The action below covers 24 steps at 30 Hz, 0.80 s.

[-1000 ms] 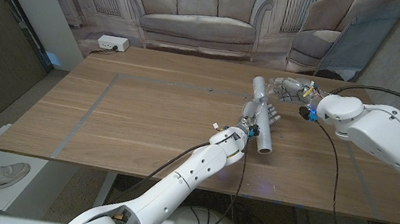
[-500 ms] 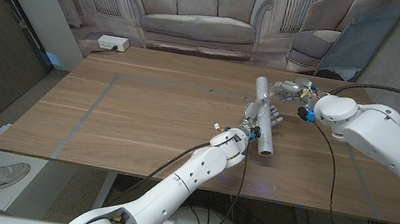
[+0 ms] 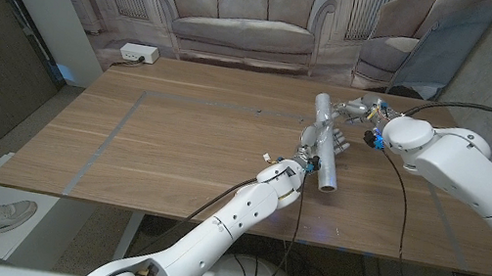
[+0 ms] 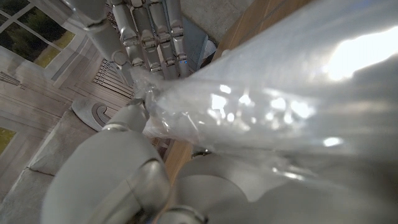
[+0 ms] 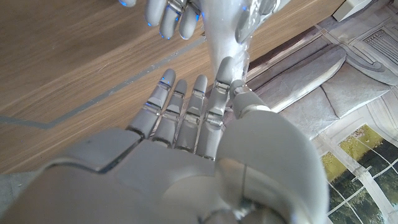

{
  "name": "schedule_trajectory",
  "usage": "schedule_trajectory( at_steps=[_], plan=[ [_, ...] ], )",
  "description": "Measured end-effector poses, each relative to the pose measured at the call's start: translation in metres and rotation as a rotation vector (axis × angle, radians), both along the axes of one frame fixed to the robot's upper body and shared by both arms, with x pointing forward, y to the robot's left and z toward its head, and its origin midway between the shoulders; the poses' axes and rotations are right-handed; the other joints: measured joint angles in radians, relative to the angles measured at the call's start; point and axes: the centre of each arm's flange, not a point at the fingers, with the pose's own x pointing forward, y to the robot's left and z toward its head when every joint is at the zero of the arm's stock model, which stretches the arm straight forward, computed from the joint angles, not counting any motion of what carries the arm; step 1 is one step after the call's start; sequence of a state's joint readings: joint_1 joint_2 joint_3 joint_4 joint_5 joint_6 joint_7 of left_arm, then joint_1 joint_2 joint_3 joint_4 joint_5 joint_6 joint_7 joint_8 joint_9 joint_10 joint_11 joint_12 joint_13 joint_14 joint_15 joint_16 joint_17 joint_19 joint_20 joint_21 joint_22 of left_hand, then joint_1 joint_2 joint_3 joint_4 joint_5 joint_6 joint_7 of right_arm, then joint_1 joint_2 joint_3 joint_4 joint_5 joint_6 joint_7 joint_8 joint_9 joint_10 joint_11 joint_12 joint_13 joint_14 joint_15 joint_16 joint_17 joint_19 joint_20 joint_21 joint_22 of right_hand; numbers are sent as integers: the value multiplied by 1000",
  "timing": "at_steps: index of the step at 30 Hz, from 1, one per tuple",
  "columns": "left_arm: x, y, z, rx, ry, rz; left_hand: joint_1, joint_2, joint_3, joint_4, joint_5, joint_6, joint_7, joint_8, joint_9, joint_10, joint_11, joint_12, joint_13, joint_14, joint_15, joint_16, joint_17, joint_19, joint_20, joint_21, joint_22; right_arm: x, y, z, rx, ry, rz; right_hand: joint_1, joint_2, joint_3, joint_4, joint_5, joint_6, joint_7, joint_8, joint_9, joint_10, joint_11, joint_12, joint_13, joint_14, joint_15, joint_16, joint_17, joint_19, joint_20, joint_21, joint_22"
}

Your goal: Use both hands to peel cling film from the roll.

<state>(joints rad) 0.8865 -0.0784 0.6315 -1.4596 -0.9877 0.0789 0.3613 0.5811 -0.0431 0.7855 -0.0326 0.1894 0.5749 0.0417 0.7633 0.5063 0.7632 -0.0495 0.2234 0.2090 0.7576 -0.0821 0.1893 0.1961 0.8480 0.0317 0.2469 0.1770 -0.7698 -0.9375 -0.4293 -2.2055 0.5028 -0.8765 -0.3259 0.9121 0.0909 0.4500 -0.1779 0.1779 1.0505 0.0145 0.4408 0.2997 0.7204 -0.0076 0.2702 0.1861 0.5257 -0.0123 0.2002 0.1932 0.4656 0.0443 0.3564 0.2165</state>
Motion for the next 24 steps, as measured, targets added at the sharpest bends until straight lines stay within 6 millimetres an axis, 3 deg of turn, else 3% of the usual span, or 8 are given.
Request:
schedule_trajectory(
  at_steps=[1, 3, 6, 9, 14, 20, 23, 24],
  plan=[
    [0, -1, 1, -21, -15, -15, 17, 2, -1, 0, -5, 2, -2, 5, 3, 0, 0, 0, 0, 0, 0, -1, -1, -7, 7, -7, 0, 0, 1, 0, 3, -1, 0, 1, -1, 0, 0, 0, 3, 3, 0, 0, 0, 0, 0, 0, 0, 0, 0, 0, 0, 0, 0, 0],
    [1, -1, 0, -34, -22, -25, 29, 11, -36, -5, -16, 3, -2, 11, 11, -11, 10, 0, 0, -16, 15, -1, -1, -28, 28, -19, 1, 0, 1, 0, 4, -4, -2, 5, 3, 0, 0, 0, 6, 5, 0, 0, 0, 0, 0, 0, 5, -5, 0, 0, 0, 0, 3, 0],
    [1, -2, 0, -62, -41, -43, 32, 15, -99, 17, -20, 8, 3, 11, 20, -45, 26, -11, 0, -42, 41, -2, 1, -67, 74, -33, 6, -1, 2, 1, 6, -9, -4, 13, 3, 0, 0, 0, 6, 5, 7, 5, 5, -5, 0, 0, 2, -9, 0, 0, 0, 0, 6, 0],
    [2, -3, -1, -71, -45, -48, 16, 17, -139, 38, -20, -8, 15, 6, 25, -63, 34, -11, 3, -62, 47, -2, 7, -90, 96, -36, 7, -1, 2, 1, 7, -13, -7, 13, 3, 0, 0, 0, 6, 5, 8, 5, 5, -5, 0, 0, 2, -9, 0, 0, 0, 0, 6, 0],
    [2, -3, -2, -97, -60, -63, -67, 13, -173, 73, -15, -89, -9, -24, 24, -76, 23, -11, 8, -78, 41, -2, 16, -114, 121, -40, 13, -1, 2, 2, 8, -16, -11, 17, 7, -4, 4, 0, 6, 5, 11, 9, 11, -11, 0, 0, 2, -9, 0, 0, 0, -7, 6, 0],
    [2, -5, -2, -123, -62, -79, -130, 50, -197, 126, -4, -183, -68, -105, -40, -82, 24, 14, 26, -108, 21, 4, 44, -155, 146, -40, 17, 1, 1, 3, 11, -19, -16, 22, 2, -9, 8, 0, 6, 5, 15, 14, 11, -11, 0, 0, 2, -9, 0, 0, 0, -11, 10, 0],
    [2, -4, -3, -124, -61, -79, -140, 60, -190, 132, -4, -195, -82, -126, -68, -82, 24, 21, 26, -128, 24, 4, 48, -175, 153, -40, 17, 1, 1, 3, 11, -20, -15, 27, 7, -9, 8, 0, 5, 5, 15, 14, 11, -11, 0, 0, 2, -9, 0, 5, 0, -11, 10, 0],
    [2, -4, -3, -126, -61, -80, -139, 60, -180, 122, -4, -190, -89, -133, -79, -85, 22, 21, 28, -133, 21, 4, 48, -177, 154, -40, 17, 1, 0, 4, 14, -21, -17, 27, 7, -9, 8, 0, 3, 8, 15, 17, 11, -11, 0, 0, 2, -10, 0, 5, 0, -11, 10, 0]
  ],
)
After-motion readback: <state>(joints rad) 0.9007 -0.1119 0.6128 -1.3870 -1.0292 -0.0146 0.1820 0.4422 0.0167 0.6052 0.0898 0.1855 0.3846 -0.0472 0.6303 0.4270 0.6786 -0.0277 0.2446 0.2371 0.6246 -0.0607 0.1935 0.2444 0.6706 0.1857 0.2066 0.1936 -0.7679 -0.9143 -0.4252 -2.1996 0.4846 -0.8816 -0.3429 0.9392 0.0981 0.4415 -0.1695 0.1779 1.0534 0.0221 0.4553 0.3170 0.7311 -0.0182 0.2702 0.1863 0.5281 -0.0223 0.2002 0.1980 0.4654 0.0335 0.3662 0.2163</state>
